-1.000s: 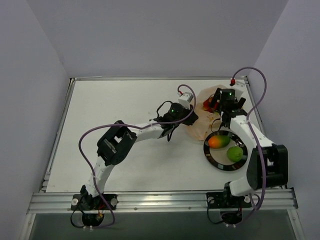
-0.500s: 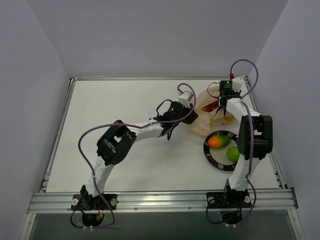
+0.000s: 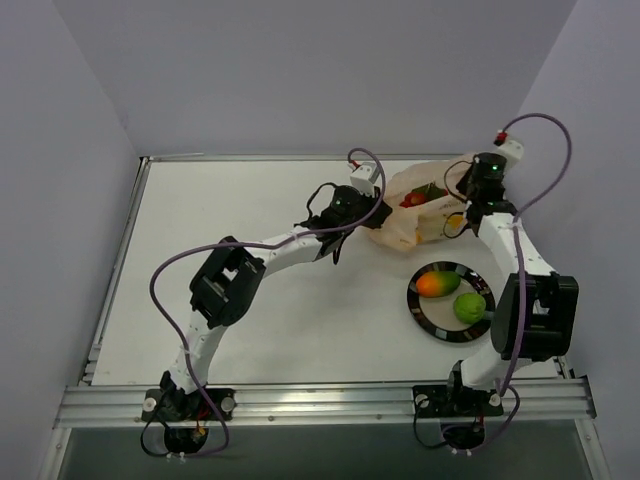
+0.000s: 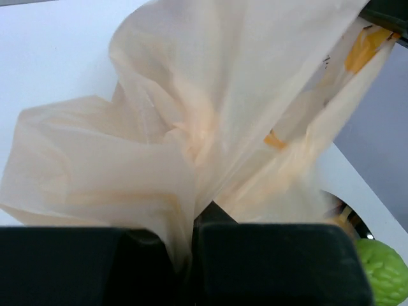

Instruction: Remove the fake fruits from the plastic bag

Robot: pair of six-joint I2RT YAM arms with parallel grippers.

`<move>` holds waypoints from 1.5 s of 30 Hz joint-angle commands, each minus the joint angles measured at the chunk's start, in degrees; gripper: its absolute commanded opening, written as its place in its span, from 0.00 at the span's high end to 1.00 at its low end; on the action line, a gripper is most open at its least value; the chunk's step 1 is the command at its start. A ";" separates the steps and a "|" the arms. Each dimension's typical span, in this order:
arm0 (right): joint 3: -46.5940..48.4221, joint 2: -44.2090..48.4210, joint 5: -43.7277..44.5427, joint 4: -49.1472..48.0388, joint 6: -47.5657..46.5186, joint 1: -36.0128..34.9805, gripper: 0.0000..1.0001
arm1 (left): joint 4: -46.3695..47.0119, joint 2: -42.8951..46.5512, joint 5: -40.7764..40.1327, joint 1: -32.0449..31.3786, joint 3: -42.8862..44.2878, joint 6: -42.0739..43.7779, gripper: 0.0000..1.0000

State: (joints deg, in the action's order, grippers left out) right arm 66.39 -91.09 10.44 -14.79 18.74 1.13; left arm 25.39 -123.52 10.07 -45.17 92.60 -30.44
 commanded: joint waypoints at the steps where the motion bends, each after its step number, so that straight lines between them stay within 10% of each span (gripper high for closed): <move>1: -3.63 -5.12 -5.40 -2.44 5.42 8.62 1.00 | 0.45 1.01 -0.40 0.52 2.77 0.30 0.98; 11: -2.05 -11.49 -3.42 -1.04 7.71 11.71 0.78 | 1.94 -2.07 0.04 -2.03 0.39 -1.82 0.98; 16: -5.56 -2.98 -0.51 1.95 8.50 11.62 0.20 | 3.09 -2.86 0.48 -2.91 -0.31 -3.14 0.98; 21: -11.01 5.91 -2.52 3.18 10.43 11.44 0.05 | 3.26 -3.13 0.22 -3.87 -0.93 -2.52 0.98; 29: -14.10 21.04 -2.79 6.61 6.76 3.64 0.20 | 4.14 -2.42 -0.66 -4.14 -3.47 -1.29 0.98; 36: -8.56 10.24 -7.18 9.16 0.95 -5.87 0.85 | 4.67 -0.84 -1.98 -4.05 -5.40 1.17 0.98; 45: -3.20 -2.32 -5.78 6.79 -3.36 -5.61 0.88 | 4.94 -0.31 -0.49 -3.79 -5.50 0.82 0.98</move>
State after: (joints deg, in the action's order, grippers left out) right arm 58.30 -91.79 3.18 -6.94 18.44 -4.84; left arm 27.75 -126.98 8.95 -49.17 85.78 -30.17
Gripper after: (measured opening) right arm 0.118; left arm 0.028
